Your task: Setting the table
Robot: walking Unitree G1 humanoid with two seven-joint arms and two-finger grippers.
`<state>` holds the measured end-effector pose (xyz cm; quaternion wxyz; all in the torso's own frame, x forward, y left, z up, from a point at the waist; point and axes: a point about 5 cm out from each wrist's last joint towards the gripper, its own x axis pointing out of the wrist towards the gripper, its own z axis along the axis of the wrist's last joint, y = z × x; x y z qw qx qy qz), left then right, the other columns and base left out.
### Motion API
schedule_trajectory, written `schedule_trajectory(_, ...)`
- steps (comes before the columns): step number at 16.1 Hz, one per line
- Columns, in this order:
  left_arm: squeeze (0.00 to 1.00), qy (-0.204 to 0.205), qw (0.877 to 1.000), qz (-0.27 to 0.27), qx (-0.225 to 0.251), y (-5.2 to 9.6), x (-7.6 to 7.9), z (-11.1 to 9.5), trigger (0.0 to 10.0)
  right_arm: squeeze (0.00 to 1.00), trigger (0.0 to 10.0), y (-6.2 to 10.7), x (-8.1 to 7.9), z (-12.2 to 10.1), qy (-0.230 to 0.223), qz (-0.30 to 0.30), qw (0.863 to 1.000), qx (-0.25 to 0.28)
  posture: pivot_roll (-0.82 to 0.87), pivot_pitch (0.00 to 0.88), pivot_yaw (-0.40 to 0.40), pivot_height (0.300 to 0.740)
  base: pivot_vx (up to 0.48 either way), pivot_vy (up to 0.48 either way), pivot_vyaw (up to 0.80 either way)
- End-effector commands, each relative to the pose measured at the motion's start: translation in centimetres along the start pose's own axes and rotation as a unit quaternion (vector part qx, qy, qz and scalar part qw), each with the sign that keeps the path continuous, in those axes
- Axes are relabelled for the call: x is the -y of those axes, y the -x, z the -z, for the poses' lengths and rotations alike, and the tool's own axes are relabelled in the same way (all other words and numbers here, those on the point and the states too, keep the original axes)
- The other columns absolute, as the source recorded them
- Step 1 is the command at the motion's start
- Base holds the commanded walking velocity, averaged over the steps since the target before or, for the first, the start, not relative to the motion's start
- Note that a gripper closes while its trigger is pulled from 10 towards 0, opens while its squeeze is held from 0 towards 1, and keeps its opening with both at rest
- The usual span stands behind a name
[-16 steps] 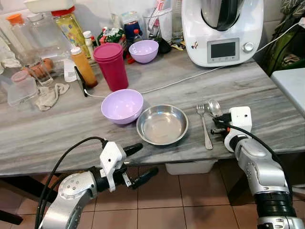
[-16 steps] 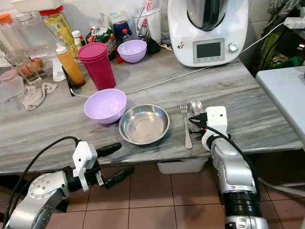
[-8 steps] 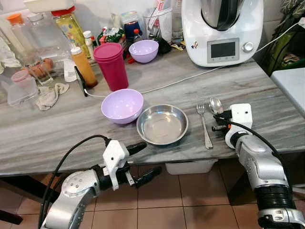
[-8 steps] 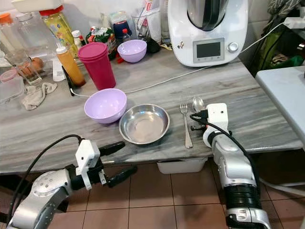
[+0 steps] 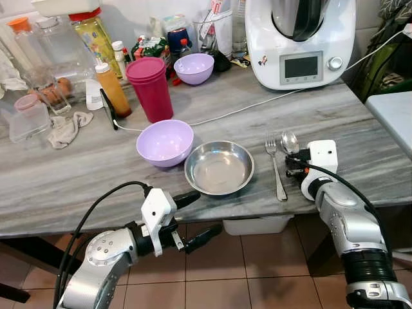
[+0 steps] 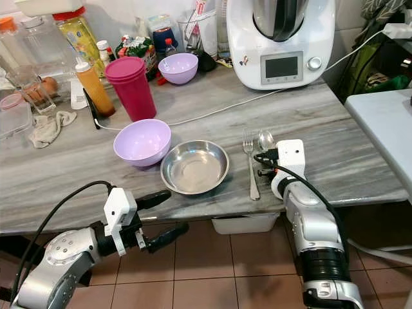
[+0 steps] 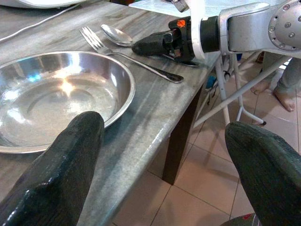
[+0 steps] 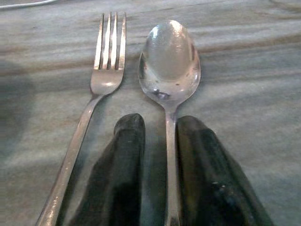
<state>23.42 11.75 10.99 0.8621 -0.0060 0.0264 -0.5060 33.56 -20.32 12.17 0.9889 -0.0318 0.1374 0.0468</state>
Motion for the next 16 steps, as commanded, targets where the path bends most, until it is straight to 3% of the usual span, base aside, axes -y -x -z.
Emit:
schedule_trajectory(1, 0.00, -0.009, 1.000, -0.003, 0.000, 0.0, -0.1, -0.4, 10.0, 1.00, 10.0, -0.1, -0.1, 0.1, 0.000, -0.003, 1.000, -0.004, -0.27, 0.080, 0.136, 0.740, 0.000, 0.000, 0.00)
schedule_trajectory(10, 0.00, -0.010, 1.000, -0.006, 0.010, -0.2, -0.4, -0.2, 10.0, 1.00, 10.0, 2.6, 0.7, -3.3, -0.009, 0.036, 0.996, 0.084, -0.28, 0.049, 0.136, 0.740, 0.000, 0.000, 0.00)
schedule_trajectory(16, 0.00, -0.024, 0.996, -0.080, 0.031, -1.3, -2.5, -0.8, 10.0, 1.00, 10.0, 6.0, -0.3, -2.5, -0.010, 0.096, 0.985, 0.141, -0.29, 0.018, 0.141, 0.740, 0.000, 0.000, 0.00)
